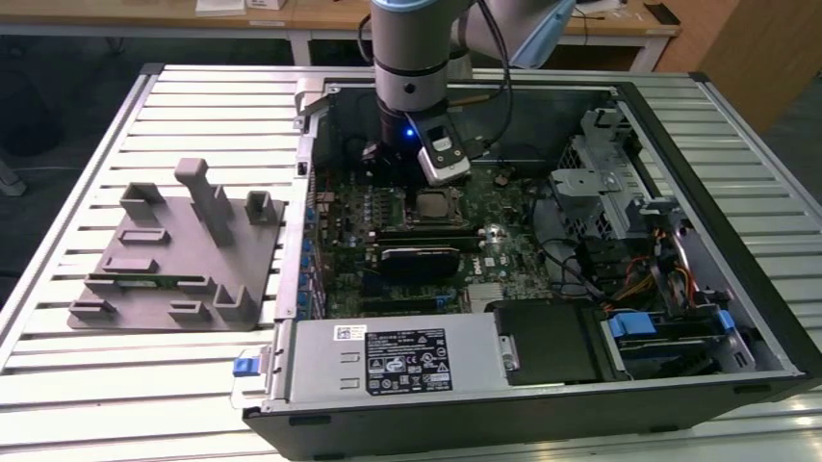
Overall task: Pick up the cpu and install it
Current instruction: 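Close the cpu cover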
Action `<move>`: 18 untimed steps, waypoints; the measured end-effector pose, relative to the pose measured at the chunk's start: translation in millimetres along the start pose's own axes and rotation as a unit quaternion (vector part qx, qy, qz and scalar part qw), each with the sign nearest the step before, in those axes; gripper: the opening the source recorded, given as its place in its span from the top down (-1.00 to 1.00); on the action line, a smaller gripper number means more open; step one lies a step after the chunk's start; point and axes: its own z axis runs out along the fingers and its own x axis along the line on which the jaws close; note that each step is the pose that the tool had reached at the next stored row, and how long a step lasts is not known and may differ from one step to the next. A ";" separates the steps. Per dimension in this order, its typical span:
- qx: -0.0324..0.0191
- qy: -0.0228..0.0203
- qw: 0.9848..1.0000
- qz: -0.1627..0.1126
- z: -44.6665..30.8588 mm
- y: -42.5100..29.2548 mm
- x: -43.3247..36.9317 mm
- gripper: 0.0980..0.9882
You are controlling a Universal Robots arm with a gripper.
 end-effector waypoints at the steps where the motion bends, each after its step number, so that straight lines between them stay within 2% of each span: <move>1: 0.000 0.000 1.000 0.000 -1.5 0.0 -0.1 0.98; 9: 0.000 0.000 1.000 0.000 -13.1 0.4 -0.6 0.98; 15: 0.000 0.000 1.000 0.000 -13.9 0.4 -0.8 0.98; 18: 0.000 0.000 1.000 0.000 -13.8 0.8 -4.2 0.98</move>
